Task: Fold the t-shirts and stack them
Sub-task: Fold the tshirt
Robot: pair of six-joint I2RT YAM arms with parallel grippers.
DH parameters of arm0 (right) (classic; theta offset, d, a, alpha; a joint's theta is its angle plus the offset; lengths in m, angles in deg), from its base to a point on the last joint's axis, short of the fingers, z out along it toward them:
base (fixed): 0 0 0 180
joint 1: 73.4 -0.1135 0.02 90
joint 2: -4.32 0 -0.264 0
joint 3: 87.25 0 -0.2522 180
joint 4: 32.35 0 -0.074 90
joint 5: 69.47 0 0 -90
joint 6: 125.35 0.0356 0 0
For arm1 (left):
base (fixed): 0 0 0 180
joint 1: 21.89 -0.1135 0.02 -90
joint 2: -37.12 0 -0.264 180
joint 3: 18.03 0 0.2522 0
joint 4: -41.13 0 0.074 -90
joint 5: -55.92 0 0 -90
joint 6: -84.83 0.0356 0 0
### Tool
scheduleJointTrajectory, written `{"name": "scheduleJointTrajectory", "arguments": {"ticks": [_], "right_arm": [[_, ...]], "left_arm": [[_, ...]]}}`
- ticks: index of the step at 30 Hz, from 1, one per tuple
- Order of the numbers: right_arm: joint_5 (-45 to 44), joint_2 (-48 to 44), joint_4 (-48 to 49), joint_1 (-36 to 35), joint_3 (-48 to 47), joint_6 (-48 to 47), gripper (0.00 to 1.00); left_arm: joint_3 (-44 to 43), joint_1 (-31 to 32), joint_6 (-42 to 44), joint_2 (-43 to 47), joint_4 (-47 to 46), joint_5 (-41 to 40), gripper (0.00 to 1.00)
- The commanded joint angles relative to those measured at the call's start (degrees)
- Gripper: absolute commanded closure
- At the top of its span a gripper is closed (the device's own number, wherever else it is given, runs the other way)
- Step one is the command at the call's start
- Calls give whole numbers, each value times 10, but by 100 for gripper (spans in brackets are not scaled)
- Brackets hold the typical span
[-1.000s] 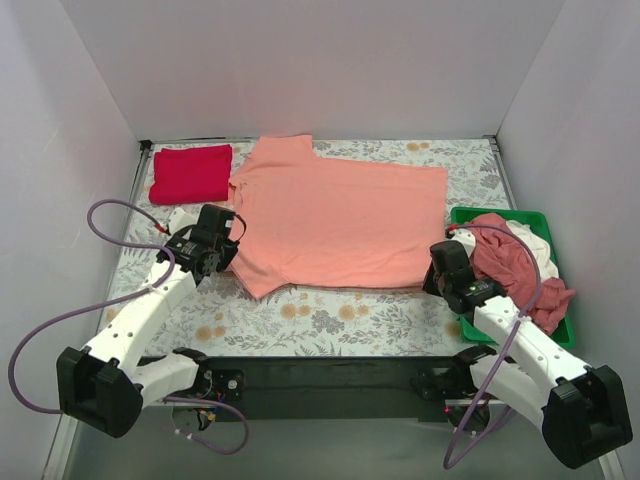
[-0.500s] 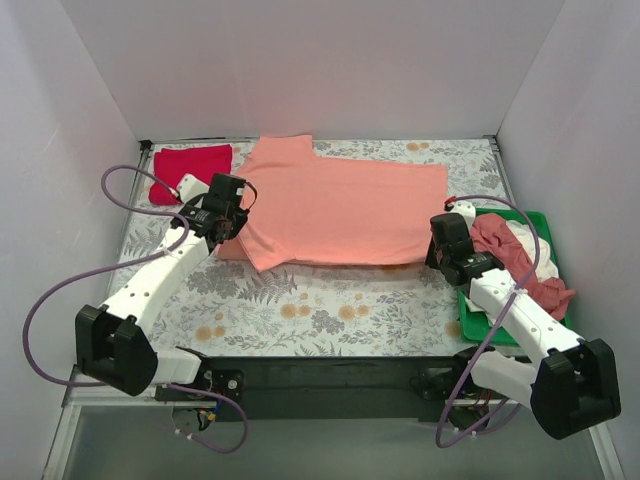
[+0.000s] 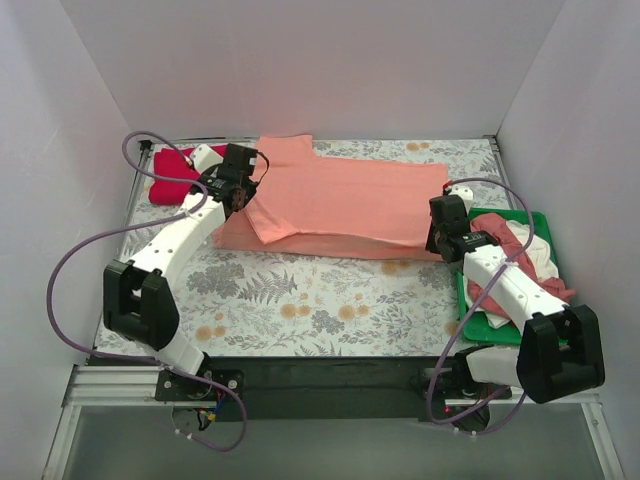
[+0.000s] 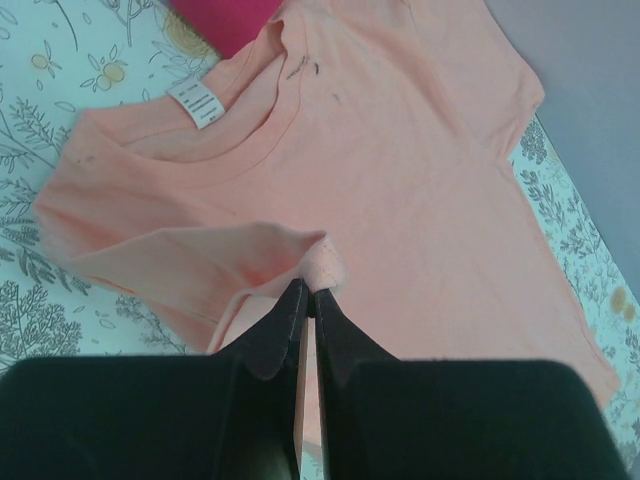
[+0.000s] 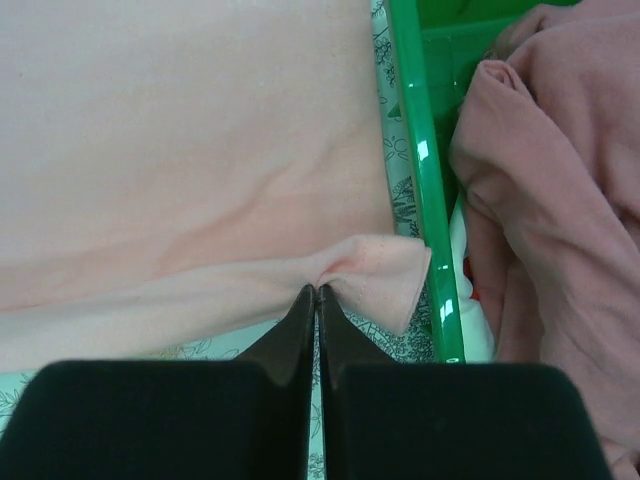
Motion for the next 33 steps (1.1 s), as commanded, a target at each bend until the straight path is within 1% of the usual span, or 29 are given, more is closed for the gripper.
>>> {"name": "scheduleJointTrajectory", "arguments": {"ticks": [1,7,17,21,24,29,30,31,32,33], "right_arm": [[-5,29,28,14,-43,-13,99],[15,74,33,25,-78,-21,99],[27,139,34,42,-121,-24,99],[35,164,35,55,-135,-31,99],[52,185,34,65,-149,-34,99],[61,222,34,77,-177,-40,99],[67,228,34,78,-181,-41,97],[70,236,34,82,-185,-42,93],[73,240,34,83,-188,-44,83],[80,243,33,84,-195,-46,77]], "left_arm": [[-45,-8,28,-21,-20,-32,100],[-80,-17,58,-81,-41,-9,100],[-163,-23,118,-182,-68,-20,100],[-196,-28,136,-218,-71,-6,100],[-239,-29,165,-258,-67,4,100],[-307,-30,183,-319,-50,9,100],[-315,-30,187,-330,-47,11,100],[-325,-31,195,-349,-43,16,100],[-338,-31,194,-360,-36,17,89],[-365,-32,194,-371,-19,19,72]]}}
